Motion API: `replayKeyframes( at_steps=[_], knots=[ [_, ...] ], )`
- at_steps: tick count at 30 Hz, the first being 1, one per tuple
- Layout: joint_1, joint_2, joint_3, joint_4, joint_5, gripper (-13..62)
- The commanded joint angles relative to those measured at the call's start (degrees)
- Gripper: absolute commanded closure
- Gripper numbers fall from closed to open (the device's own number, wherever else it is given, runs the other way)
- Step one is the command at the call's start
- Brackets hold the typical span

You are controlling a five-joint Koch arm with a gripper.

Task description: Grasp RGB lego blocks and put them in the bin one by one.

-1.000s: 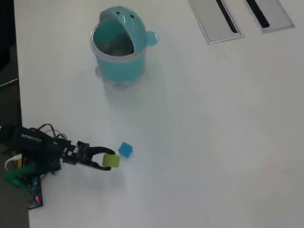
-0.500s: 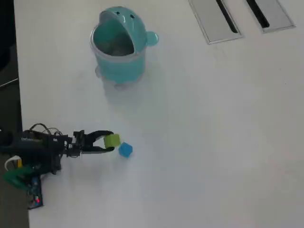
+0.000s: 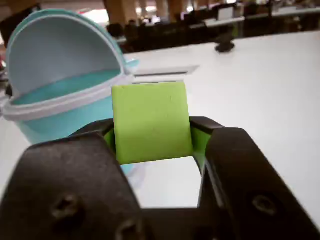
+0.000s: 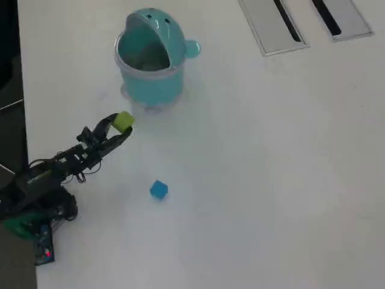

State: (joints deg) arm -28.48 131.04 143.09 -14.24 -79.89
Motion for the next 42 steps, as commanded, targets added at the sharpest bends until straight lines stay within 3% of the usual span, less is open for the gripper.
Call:
replayKeyframes(
  at_steps=[1, 7, 18, 29, 42],
  knots=[
    [-2.1, 1.2, -7.5, -1.4, 0.5, 37.0],
    [-12.5, -8.3, -17.3, -2.4, 1.4, 37.0],
    [-20.8, -26.4, -38.0, -2.0, 1.2, 36.9],
    [-23.6, -42.1, -56.4, -0.4, 0.9, 36.9],
    [-23.4, -66.6, -88.2, 4.3, 0.7, 36.9]
  ],
)
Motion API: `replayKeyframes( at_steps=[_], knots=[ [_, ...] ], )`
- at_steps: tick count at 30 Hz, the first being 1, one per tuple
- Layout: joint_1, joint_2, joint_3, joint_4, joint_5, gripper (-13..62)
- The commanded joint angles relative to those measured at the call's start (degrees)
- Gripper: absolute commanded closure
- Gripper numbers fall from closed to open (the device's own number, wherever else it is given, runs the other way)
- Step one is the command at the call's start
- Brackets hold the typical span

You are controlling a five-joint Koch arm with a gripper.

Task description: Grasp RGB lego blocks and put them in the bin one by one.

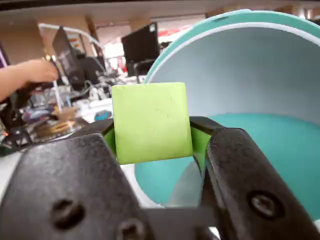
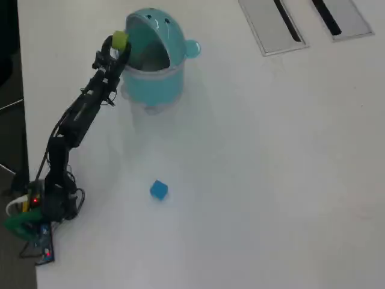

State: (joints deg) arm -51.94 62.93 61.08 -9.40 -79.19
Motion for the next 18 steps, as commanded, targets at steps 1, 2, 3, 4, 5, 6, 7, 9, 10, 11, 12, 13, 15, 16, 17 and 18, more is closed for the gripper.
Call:
replayKeyframes(
  at_steps=[1, 2, 3, 4, 5, 6, 7, 9, 10, 11, 12, 13, 15, 16, 17, 18],
  knots=[
    [2.1, -2.3, -12.6, 1.3, -3.5, 34.4],
    [2.4, -2.4, -12.6, 1.8, -4.0, 31.9],
    [2.8, -2.7, -12.6, 1.8, -4.5, 29.1],
    [3.0, -2.9, -12.9, 1.8, -4.8, 27.7],
    [3.0, -3.4, -13.9, 1.8, -5.3, 27.7],
    [3.1, -4.2, -14.9, 2.5, -6.9, 26.6],
    [3.3, -4.7, -14.9, 2.4, -7.3, 22.1],
    [3.7, -4.7, -14.3, 2.1, -7.2, 14.7],
    [3.7, -4.4, -14.3, 2.2, -7.2, 14.4],
    [3.8, -3.8, -14.0, 2.5, -7.2, 14.0],
    [3.8, -3.1, -13.3, 2.5, -7.6, 14.2],
    [3.8, -2.6, -12.8, 2.5, -8.2, 14.5],
    [4.0, -1.8, -12.8, 4.8, -9.1, 15.6],
    [4.0, -1.2, -12.6, 5.9, -9.1, 16.5],
    [4.0, -0.5, -12.0, 6.0, -9.1, 17.2],
    [4.0, 0.6, -10.2, 5.9, -9.1, 17.2]
  ],
)
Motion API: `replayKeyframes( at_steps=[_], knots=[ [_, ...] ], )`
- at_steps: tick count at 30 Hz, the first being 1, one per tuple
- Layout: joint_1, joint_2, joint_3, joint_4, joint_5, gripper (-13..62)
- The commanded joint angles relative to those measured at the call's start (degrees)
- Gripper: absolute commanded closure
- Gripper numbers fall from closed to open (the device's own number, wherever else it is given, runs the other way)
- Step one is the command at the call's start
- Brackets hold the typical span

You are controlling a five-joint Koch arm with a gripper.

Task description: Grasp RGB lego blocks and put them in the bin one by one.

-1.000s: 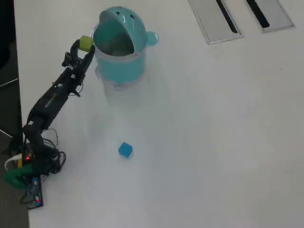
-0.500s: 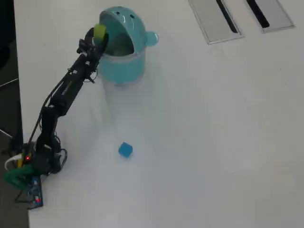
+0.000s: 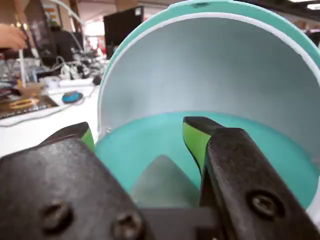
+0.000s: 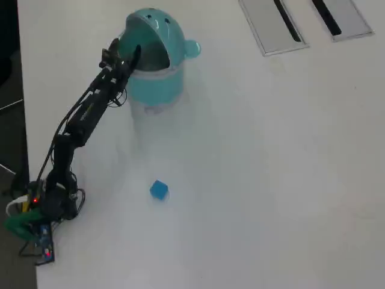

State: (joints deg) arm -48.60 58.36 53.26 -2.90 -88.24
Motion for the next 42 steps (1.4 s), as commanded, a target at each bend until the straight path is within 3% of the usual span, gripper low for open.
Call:
replayKeyframes(
  at_steps=[1, 14, 22, 42],
  knots=[
    [0.7, 7.2, 0.4, -0.4, 0.1, 17.3],
    [5.1, 31.6, 21.5, 17.8, -4.0, 18.6],
    [16.4, 45.0, 36.8, 27.7, -4.1, 18.5],
    [26.4, 59.5, 54.1, 50.4, -9.7, 18.4]
  ],
)
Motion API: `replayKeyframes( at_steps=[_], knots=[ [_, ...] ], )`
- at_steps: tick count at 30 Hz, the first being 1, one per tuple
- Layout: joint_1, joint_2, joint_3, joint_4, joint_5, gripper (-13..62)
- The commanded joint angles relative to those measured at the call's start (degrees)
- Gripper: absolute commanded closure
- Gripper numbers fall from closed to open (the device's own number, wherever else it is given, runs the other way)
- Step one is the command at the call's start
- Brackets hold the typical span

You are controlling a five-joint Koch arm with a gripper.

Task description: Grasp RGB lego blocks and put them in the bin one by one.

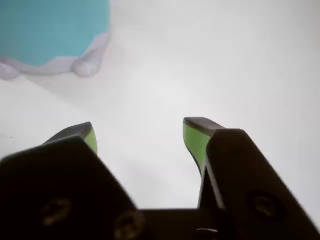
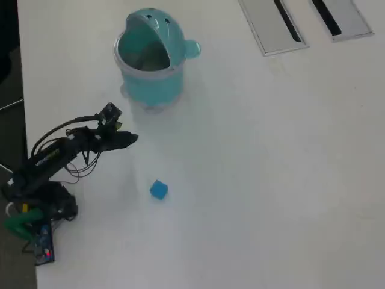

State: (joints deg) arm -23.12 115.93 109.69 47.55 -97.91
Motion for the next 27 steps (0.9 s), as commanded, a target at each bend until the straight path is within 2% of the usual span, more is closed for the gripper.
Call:
replayKeyframes(
  at_steps=[1, 7, 13, 20, 27],
  knots=[
    [1.7, 2.0, -2.4, 0.2, 0.0, 18.4],
    [4.6, 2.2, -1.7, 1.4, -2.7, 18.6],
    [14.1, -0.4, -1.0, 0.4, -6.9, 18.9],
    [19.4, -3.5, 0.1, -3.3, -7.1, 19.0],
    [23.1, -8.4, 1.3, -3.8, -16.5, 18.9]
  ],
)
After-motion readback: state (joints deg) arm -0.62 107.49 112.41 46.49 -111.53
